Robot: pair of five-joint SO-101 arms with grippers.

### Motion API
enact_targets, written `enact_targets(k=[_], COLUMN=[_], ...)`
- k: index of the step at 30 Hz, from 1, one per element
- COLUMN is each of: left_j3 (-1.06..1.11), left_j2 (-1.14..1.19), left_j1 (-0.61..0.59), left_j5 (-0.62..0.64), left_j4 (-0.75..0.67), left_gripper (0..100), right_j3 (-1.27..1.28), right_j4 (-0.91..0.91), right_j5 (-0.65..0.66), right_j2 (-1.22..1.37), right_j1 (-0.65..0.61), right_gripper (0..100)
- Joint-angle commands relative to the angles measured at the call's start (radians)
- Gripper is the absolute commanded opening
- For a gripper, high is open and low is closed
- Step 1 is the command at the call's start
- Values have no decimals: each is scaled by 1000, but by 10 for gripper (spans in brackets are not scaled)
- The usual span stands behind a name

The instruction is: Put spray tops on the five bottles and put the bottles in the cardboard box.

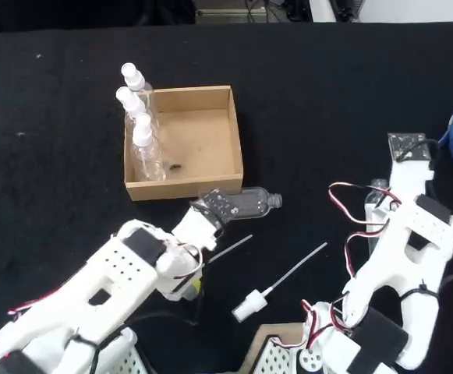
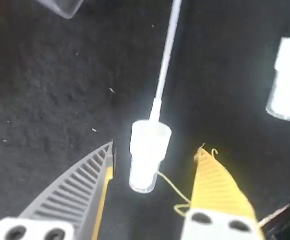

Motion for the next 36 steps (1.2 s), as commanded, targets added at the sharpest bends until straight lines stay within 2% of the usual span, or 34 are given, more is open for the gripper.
enact_targets(k=[1, 4, 9, 15, 23, 29, 32, 36], left_j3=[-48, -61, -27, -16, -27, -27, -41, -116], left_j2=[98, 146, 161, 155, 150, 150, 150, 150], left_j1=[12, 12, 21, 19, -16, -96, -65, -28], left_j5=[41, 44, 48, 49, -43, -94, -87, -6], left_j4=[-64, -89, -160, -157, -12, -2, -8, 11], left_gripper=[141, 131, 53, 30, 30, 30, 30, 30], right_j3=[-5, -5, -5, -5, -4, 2, 7, 5], right_j4=[-14, -14, -14, -14, -14, -14, -14, -14], right_j5=[2, 2, 2, 2, 2, 2, 2, 2], right_j2=[-7, -7, -7, -7, -7, -7, -7, -7], right_j1=[-31, -26, -23, -29, -23, -29, -29, -29], right_gripper=[12, 12, 12, 12, 12, 12, 12, 12])
